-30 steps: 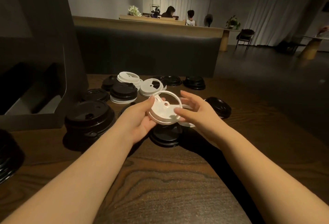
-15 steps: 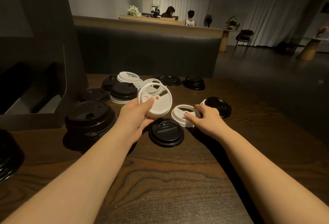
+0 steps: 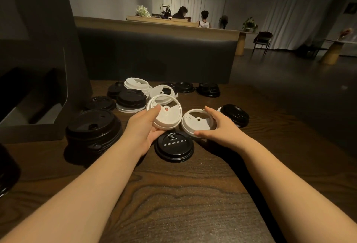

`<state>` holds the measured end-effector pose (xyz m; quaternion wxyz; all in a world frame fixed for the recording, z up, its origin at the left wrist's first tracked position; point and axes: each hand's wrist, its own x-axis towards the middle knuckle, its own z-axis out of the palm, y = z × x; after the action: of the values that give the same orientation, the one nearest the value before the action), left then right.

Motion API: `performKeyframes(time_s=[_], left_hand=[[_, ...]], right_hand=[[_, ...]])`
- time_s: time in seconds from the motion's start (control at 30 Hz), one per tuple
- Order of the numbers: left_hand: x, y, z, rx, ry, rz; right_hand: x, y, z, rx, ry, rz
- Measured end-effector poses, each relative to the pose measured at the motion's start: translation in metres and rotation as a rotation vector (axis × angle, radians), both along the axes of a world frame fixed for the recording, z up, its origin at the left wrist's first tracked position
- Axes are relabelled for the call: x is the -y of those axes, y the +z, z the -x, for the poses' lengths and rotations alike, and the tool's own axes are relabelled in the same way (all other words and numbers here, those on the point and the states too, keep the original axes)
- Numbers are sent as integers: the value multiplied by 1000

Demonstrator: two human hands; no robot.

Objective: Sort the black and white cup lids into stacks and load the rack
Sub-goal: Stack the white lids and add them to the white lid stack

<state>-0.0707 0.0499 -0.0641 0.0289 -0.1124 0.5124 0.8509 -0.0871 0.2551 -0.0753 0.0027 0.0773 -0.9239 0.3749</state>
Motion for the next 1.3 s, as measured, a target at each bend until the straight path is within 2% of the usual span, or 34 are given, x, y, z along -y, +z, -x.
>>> performKeyframes(time_s=[0.33,0.47,0.5,0.67,0.9,1.13,1.3], left_hand=[[3,1,0,-60,6,-58],[3,3,-2,-104,-29,-54],[1,4,-2,-113,-46,-64],[-13,5,-11,-169,-179,-66],[-19,3,-15,-207,-217,-70],[-17,2,-19,-232,-236,-49],[-22,4,-24,-303,-219,88]], right_hand=[[-1,11,-6,-110,9,101],[5,17,-14,-38,102,482],[7,18,-15,-49,127,507],[22,17,-21,-75,252,446],[25,11,-18,-134,232,401],[31,4,-18,-351,202,183],[29,5,-21,-439,278,6]])
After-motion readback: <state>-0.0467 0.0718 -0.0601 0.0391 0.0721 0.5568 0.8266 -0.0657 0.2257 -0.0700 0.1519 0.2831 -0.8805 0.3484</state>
